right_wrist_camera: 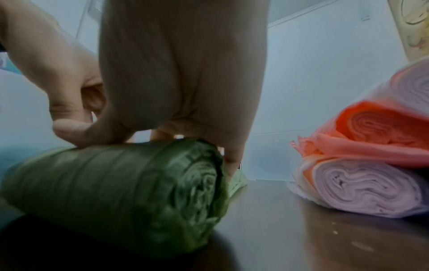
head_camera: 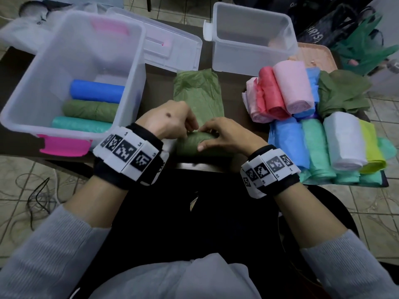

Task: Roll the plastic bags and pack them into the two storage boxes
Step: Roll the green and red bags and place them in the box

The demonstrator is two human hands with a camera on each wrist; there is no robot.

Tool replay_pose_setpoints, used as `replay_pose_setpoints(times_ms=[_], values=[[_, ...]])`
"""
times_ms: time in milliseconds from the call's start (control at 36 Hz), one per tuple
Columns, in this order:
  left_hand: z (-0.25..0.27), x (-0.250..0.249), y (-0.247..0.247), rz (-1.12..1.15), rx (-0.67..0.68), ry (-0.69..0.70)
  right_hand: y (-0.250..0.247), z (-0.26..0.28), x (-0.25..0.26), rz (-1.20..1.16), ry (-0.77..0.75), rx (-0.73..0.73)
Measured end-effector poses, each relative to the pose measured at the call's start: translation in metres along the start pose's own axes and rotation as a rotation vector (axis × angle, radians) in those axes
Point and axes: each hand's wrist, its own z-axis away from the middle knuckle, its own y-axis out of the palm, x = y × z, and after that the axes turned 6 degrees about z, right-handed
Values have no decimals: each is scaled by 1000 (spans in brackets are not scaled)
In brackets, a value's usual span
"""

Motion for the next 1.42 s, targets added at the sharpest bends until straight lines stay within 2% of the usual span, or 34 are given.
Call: replay_pose_setpoints(times_ms=[167, 306, 361, 500, 667, 722, 833, 944, 1028, 1139, 1194, 1278, 1333, 1417], values=[[0, 8, 10, -68, 12, 2, 4, 1, 0, 144, 74, -7], [-5, 8, 21, -107, -31, -21, 7, 8, 8, 218, 119, -248], [-6, 8, 21, -120, -37, -23, 7, 13, 12, 300, 89, -280], [-12, 11, 18, -115, -10, -51, 11, 23, 18, 420, 61, -184], [-19, 8, 10, -163, 67, -46, 19, 20, 16, 489, 46, -202], [-21, 6, 10, -173, 51, -41, 18, 17, 15, 480, 54, -188], [-23, 3, 17, -155, -86, 51, 3, 9, 12, 344, 88, -89], [-18, 5, 19, -112, -118, 92, -15, 2, 9, 196, 112, 3], [-18, 9, 19, -78, -98, 79, -26, 1, 9, 162, 125, 99], [-16, 9, 16, -34, 16, 40, -29, 3, 6, 99, 135, 255], [-16, 9, 16, -39, 52, 44, -29, 5, 5, 79, 149, 283], [-17, 8, 16, -42, 71, 40, -27, 9, 3, 13, 181, 243], [-19, 8, 16, -41, 89, 33, -25, 12, 5, 22, 175, 146], [-23, 8, 14, -40, 113, 18, -19, 17, 16, 264, 114, -60]])
